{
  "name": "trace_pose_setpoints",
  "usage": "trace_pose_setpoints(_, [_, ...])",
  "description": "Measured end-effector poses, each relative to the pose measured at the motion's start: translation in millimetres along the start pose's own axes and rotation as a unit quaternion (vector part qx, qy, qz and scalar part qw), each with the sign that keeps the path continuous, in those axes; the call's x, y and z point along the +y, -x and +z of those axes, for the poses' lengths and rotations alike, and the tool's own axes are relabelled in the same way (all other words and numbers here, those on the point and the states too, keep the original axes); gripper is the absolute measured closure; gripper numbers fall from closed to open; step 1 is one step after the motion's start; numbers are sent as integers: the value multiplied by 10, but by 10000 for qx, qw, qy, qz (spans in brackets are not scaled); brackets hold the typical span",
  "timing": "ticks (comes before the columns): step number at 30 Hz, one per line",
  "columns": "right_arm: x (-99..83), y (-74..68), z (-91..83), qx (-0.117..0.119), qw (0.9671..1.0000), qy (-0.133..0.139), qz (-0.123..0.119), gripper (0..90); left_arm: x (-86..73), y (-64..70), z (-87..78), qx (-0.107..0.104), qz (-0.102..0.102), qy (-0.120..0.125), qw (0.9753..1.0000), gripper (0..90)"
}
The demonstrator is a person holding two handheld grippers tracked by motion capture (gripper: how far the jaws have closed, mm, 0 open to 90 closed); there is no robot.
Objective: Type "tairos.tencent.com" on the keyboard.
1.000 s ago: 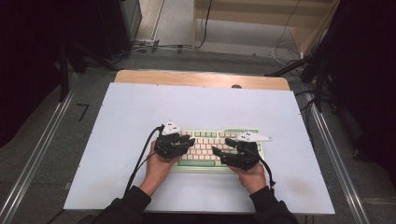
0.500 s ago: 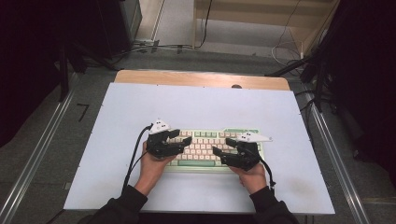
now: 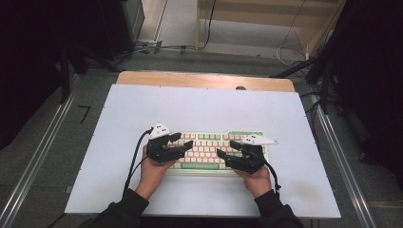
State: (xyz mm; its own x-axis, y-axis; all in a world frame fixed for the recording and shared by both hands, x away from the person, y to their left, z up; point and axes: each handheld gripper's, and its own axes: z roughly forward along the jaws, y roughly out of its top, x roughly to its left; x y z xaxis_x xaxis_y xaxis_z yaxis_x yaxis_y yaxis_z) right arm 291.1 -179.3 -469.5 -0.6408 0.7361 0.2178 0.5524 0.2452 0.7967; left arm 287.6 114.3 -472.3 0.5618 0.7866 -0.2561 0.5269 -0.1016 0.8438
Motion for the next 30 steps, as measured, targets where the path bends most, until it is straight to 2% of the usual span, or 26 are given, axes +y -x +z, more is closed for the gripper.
trace_pose_setpoints(3, [-2,3,2,-2,10000,9,-1,343,-3,-9,-24,22,-32,54,10000,395])
trace_pose_setpoints(6, [-9,-4,-2,-21,10000,22,-8,412,-14,-17,-32,47,-28,59,10000,395])
trace_pose_setpoints(9, [-16,-10,-14,-39,10000,62,-37,528,-32,-29,-42,61,-39,46,10000,394])
trace_pose_setpoints(14, [-28,-7,-40,-46,9999,137,-70,798,-59,-50,-59,34,-96,33,9999,395])
trace_pose_setpoints(16, [-29,-12,-54,-66,9998,157,-109,864,-63,-50,-63,30,-100,27,9999,394])
trace_pose_setpoints(19, [-30,-20,-70,-82,9997,177,-165,874,-68,-53,-76,22,-122,46,9999,393])
trace_pose_setpoints(24, [-54,-52,-81,-145,9994,46,-303,874,-86,-80,-116,67,-160,72,9998,393])
trace_pose_setpoints(30, [-141,-66,-19,-238,9985,-302,-395,874,-130,-125,-177,135,-218,104,9996,393])
